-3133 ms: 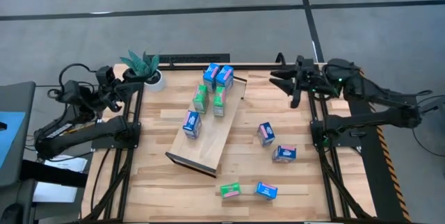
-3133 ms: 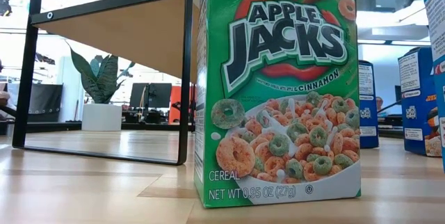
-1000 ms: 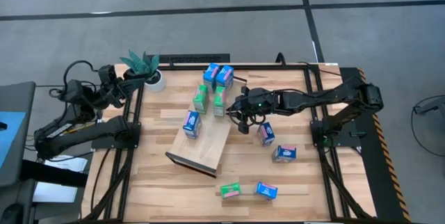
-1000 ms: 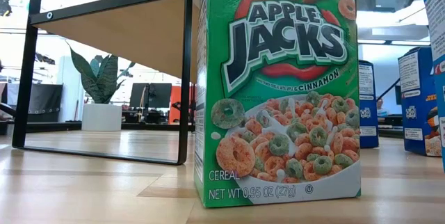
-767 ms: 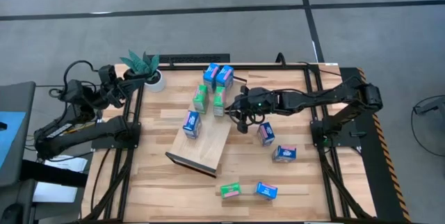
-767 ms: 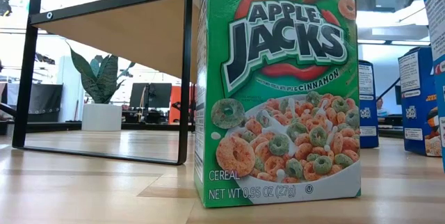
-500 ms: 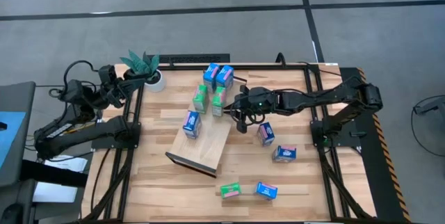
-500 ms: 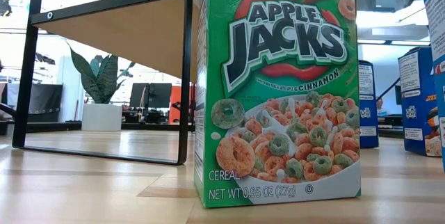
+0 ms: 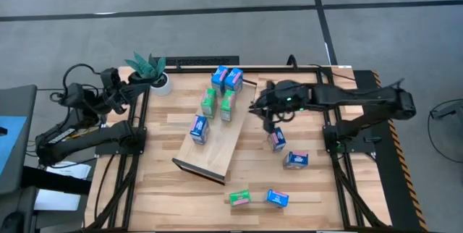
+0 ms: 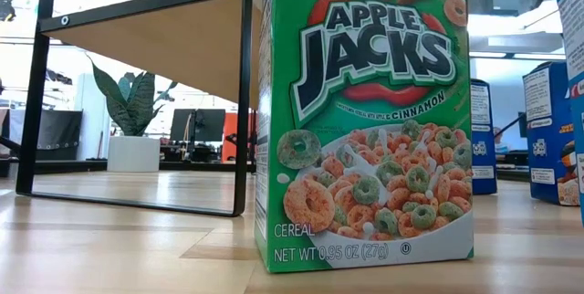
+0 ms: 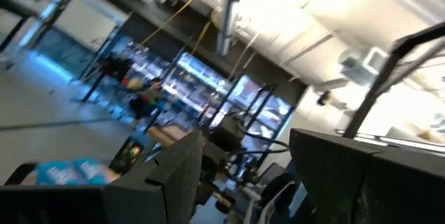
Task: Stack cereal on shelf
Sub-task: Put the light blue cereal box on the shelf aligned with the other light blue cereal boxes
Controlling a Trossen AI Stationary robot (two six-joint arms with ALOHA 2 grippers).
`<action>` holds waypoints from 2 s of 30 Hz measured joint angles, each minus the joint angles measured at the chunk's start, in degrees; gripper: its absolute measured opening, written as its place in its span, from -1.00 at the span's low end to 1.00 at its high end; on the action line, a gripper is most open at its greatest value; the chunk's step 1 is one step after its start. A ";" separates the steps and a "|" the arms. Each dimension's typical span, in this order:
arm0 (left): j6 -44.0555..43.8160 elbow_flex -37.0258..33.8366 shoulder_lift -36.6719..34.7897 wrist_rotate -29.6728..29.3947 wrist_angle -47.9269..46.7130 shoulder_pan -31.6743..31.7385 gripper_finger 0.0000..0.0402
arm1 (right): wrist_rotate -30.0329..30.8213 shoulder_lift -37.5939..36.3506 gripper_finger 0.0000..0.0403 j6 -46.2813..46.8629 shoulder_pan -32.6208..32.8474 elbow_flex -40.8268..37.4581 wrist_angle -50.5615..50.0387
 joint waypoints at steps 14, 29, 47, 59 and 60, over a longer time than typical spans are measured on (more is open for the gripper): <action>-5.37 0.02 0.05 6.61 4.70 -0.09 0.03 | 9.41 -17.80 0.14 2.22 5.99 5.93 -9.94; -6.52 0.04 0.80 8.41 12.79 -0.13 0.03 | 32.76 -22.32 0.20 -0.07 10.89 9.57 -21.14; 0.17 0.02 2.97 6.73 2.72 -0.11 0.03 | 28.20 -11.97 0.47 15.54 8.09 9.08 -42.37; -1.16 0.02 3.07 7.12 2.94 -0.11 0.03 | 21.37 -13.60 0.47 27.83 19.32 -3.68 -37.13; -1.12 0.02 3.07 7.03 2.94 -0.12 0.03 | 21.37 -13.85 0.47 29.32 20.65 -4.22 -37.35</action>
